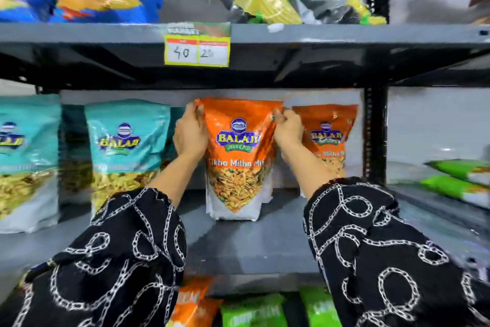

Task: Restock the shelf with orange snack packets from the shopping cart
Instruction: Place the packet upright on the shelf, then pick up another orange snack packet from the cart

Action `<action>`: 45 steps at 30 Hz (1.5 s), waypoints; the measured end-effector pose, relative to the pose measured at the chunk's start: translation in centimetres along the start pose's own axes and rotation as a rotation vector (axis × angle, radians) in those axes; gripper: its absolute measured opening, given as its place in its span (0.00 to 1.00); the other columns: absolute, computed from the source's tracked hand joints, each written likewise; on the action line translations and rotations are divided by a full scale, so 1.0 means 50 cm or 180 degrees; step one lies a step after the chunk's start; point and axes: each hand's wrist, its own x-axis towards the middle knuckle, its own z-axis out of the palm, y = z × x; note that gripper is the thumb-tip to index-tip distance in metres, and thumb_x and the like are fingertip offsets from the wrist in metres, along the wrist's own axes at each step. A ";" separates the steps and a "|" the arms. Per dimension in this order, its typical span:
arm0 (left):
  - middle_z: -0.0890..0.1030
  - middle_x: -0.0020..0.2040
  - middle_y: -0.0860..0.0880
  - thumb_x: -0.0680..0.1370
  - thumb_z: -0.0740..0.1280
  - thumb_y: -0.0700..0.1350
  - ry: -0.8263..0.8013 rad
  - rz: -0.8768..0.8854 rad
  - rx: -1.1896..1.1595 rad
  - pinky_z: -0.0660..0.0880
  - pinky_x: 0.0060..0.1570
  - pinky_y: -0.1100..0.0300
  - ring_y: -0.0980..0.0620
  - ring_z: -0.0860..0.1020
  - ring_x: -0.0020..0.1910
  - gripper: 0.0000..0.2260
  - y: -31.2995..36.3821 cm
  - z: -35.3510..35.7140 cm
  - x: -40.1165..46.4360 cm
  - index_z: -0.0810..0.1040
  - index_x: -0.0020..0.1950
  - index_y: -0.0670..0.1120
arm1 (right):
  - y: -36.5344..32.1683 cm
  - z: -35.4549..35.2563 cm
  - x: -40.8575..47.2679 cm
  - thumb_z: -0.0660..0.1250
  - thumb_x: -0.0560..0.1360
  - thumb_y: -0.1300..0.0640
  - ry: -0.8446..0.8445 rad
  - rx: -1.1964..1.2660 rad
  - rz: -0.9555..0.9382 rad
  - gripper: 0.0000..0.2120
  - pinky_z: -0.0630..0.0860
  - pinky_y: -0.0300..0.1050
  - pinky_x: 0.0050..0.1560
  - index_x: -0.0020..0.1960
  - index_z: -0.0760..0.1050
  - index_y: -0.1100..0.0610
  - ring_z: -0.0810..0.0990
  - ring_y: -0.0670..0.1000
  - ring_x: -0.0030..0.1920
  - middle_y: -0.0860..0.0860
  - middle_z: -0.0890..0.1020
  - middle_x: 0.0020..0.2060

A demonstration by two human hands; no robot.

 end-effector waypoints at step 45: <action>0.64 0.73 0.44 0.77 0.62 0.52 -0.5920 0.3212 -0.1024 0.61 0.71 0.49 0.44 0.62 0.72 0.25 0.542 0.322 -1.427 0.62 0.71 0.44 | 0.653 -1.200 -0.807 0.59 0.79 0.52 -0.0530 -0.3478 0.3126 0.13 0.77 0.55 0.53 0.57 0.75 0.57 0.79 0.63 0.54 0.64 0.81 0.54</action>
